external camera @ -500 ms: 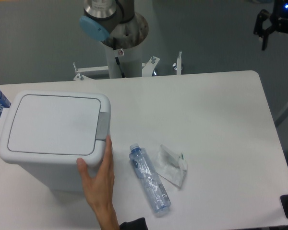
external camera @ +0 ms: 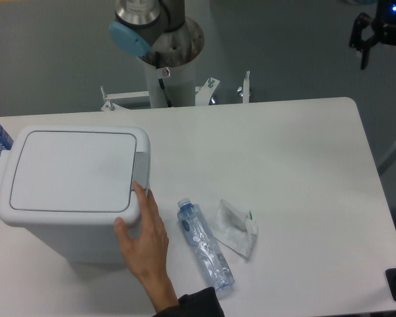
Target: Open the trash can
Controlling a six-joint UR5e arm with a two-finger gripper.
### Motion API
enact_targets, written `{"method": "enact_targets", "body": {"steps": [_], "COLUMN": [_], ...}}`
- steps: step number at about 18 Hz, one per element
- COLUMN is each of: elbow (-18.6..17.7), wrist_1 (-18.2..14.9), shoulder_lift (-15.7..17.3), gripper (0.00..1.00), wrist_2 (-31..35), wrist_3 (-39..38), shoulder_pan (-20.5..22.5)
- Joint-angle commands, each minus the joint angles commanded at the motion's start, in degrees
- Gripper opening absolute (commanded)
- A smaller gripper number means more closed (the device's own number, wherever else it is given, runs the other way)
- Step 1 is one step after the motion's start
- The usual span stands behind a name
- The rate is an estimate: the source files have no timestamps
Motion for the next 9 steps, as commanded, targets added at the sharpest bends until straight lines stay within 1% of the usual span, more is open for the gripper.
{"method": "enact_targets", "body": {"steps": [2,6,9], "elbow": [0.4,0.4,0.4], "wrist_1": [0.9,1.6,3.4], "shoulder_lift": [-0.1,-0.3,-0.4], "gripper": [1.0,1.0,1.0], "wrist_2": [-0.2,-0.1,-0.3], "wrist_3": [-3.7,-9.6,-16.2], "shoulder_pan": [-0.5,-2.7,-4.9]}}
